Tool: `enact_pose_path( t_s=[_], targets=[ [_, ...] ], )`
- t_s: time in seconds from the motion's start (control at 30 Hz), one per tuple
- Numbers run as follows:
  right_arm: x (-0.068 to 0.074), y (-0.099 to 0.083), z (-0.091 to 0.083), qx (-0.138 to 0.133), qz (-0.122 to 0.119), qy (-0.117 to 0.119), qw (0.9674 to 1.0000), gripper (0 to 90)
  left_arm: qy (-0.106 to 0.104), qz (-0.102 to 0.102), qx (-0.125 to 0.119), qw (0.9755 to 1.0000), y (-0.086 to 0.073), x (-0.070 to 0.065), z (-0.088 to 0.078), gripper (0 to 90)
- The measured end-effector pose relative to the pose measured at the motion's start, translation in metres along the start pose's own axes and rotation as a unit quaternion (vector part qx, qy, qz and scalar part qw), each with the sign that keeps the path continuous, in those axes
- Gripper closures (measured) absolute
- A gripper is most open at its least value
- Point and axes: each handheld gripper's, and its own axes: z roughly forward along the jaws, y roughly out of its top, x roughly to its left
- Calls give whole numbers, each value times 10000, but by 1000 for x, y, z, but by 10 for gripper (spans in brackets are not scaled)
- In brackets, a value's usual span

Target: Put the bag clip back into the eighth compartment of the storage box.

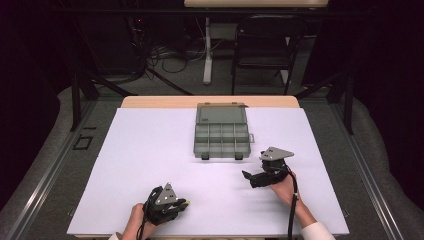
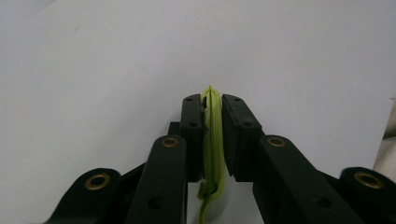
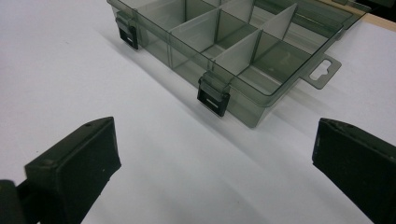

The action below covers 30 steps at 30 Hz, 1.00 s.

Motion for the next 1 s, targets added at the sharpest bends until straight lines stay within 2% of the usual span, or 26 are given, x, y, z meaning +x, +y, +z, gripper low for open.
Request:
enact_pose_path(
  t_s=[1.0],
  targets=[
    [-2,-1,-1,-39,-13,-28,10000,0,200,110,-212,9995,8,4,-1,793]
  ],
)
